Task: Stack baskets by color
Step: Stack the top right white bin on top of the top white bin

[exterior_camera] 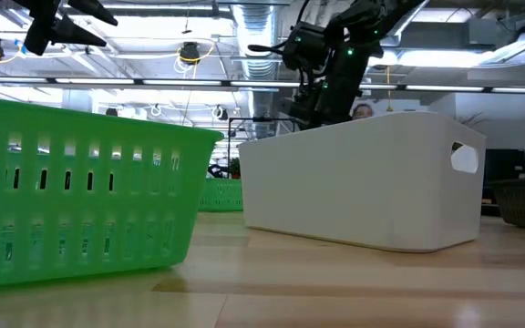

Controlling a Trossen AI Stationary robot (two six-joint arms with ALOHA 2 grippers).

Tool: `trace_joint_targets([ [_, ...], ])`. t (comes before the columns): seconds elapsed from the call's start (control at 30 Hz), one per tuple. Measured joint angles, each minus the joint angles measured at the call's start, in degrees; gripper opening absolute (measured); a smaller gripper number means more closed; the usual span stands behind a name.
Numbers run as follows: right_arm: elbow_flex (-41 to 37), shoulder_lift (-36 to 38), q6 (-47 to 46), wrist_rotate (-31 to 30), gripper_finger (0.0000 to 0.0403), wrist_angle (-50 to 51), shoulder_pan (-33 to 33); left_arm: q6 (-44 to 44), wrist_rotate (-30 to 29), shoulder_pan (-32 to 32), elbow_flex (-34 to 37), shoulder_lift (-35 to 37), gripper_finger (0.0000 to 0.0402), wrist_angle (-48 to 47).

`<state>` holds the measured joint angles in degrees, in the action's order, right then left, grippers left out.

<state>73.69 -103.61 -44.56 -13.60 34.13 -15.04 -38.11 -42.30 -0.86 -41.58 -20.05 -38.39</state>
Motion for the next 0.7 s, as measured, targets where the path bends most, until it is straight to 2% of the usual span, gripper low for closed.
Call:
trace_joint_targets([
  [0.23,0.2,-4.7,1.0,6.0,0.0164,-1.0,-0.1,-0.2,0.0,0.0,0.0,-0.1,0.0224,-0.4],
  [0.33,0.8,-6.8,1.1,6.3,0.0157,-0.8,-0.1,-0.7,0.2,0.0,0.0,-0.1,0.0224,-0.7],
  [0.43,2.0,-7.4,1.2,6.0,0.0122,-0.1,0.3,-1.0,0.3,0.0,0.0,-0.4,0.0224,-0.8],
  [0.57,2.1,-7.5,1.2,4.8,0.0029,0.9,0.5,-1.1,0.3,0.0,0.0,-0.8,0.0224,-1.2],
  [0.6,2.1,-7.4,1.2,4.6,0.0016,0.6,0.5,-1.1,0.4,0.0,0.0,-0.9,0.0224,-1.3],
  [0.7,2.1,-6.5,1.1,4.6,0.0015,1.6,0.3,-1.1,0.5,0.0,0.0,-0.9,0.0224,-1.2],
])
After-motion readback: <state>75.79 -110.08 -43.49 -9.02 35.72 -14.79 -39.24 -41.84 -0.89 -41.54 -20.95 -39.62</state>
